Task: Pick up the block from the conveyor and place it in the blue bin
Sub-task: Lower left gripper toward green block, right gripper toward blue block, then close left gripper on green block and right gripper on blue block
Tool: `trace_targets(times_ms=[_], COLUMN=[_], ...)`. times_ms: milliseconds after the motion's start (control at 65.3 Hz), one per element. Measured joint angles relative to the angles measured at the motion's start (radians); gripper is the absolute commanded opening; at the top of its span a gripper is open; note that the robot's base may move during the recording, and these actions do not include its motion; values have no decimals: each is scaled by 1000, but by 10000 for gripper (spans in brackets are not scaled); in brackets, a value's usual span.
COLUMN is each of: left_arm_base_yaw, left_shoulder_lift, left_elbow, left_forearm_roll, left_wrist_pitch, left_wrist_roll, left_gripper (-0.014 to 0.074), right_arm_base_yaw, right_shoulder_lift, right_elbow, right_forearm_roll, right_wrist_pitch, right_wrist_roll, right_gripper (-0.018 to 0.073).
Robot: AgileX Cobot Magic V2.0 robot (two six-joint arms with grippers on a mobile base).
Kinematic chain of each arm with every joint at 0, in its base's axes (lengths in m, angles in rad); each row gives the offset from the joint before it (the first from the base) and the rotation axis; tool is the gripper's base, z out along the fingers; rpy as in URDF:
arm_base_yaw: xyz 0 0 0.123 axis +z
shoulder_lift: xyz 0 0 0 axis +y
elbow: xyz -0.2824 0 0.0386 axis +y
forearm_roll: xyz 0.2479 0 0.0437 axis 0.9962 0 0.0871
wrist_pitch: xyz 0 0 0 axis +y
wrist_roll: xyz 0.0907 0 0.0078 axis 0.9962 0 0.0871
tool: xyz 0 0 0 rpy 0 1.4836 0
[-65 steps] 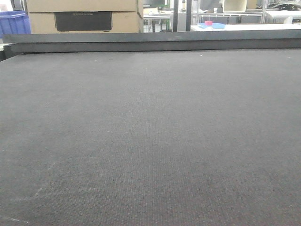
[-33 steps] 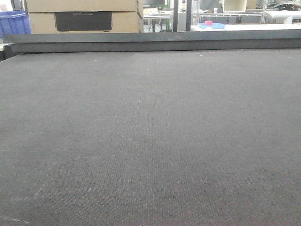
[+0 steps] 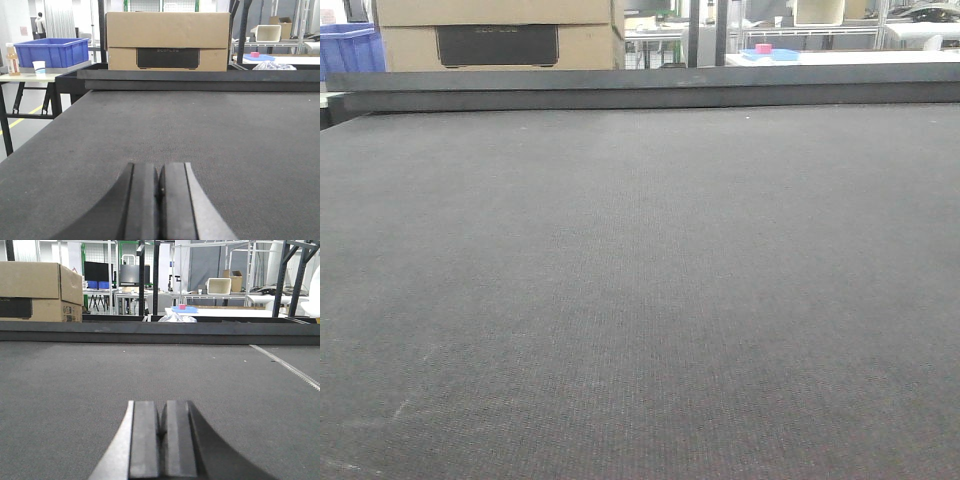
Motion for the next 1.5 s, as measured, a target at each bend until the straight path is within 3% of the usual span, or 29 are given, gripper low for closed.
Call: trace_targets(times_ms=[214,322,521,995,1103,1271,1363,1501], left_arm_base_yaw=[0,0,0,0,0,0,0,0], left_shoulder_lift=[0,-2,45,697,828,1005,1089,1178], left_elbow=[0,-51,-290,-815,-857,-867,-872,-881], left_forearm_roll=[-19,-22,-22,-57,-70,-103,-142,-191], left_wrist_pitch=[-40,54,260,929,1003,1025,1037,1040], left_wrist_roll=[0,0,0,0,0,0,0,0], left_gripper=[-111,-111,-111,-111,-111,-111,-111,-111], right_arm_base_yaw=[0,0,0,0,0,0,-6,-37], right_shoulder_lift=[0,-1,116,835,958,1118,1214,1347], right_elbow=[-9,-107,-366,-856,-884,-896,-926,-1006], right_forearm_roll=[0,0,0,0,0,0,0,0], right_wrist_pitch=[-61,107,363,1001,1063,1094,1104,1106], right_wrist_roll=[0,0,0,0,0,0,0,0], right_gripper=[-162,-162,-162,-162,-162,-159,-69,234])
